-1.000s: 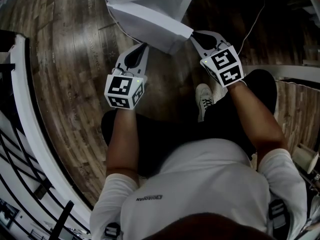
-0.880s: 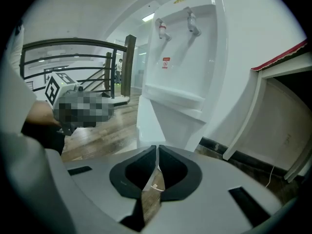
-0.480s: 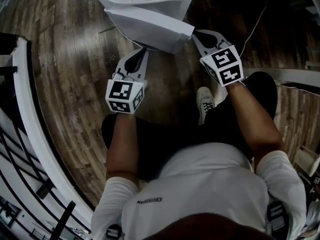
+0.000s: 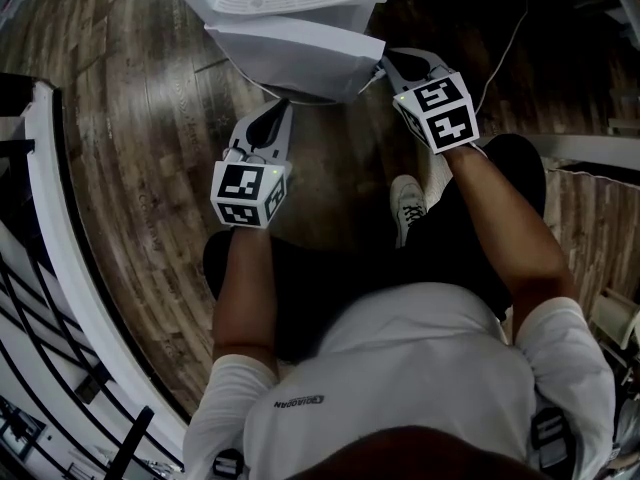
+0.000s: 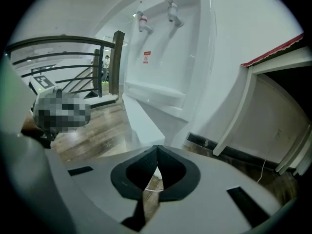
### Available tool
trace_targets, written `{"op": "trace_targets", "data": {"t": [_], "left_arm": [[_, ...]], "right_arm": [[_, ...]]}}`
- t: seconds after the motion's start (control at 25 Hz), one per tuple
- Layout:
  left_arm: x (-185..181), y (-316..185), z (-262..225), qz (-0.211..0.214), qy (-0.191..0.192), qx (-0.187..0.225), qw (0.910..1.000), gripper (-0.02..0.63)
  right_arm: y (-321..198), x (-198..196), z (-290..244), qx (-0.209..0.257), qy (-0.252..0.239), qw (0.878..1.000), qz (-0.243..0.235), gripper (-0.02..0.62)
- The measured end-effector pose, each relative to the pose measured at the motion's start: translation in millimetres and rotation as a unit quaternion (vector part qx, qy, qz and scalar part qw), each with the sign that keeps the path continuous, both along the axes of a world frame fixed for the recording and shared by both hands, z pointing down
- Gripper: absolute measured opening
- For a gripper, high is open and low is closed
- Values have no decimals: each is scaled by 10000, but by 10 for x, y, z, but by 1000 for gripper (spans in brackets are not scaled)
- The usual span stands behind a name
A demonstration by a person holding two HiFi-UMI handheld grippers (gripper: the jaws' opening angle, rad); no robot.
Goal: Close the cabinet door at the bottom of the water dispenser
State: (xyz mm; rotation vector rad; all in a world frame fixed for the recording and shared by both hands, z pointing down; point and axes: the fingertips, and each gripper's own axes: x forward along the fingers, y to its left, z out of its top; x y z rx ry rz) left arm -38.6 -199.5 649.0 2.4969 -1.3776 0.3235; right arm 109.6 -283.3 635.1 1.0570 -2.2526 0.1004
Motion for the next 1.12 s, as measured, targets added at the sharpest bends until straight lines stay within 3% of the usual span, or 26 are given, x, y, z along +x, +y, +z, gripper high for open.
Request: {"op": "trace_targets", "data": {"t": [0.56,0.84,1.12], "left_arm": [[-20,-3,72,0,-110,-69,9999,-5],[6,-16,87,34,-162,-82,9998,-5],[-24,-4,95,-18,-170,-130,9998,-5]], "right_arm": [[-344,142,69,-390,-368,9979,370,23],[-479,135,74,-242,204,9995,-85,23],[-595,171,151,-298,-306,9990,124,21]]}}
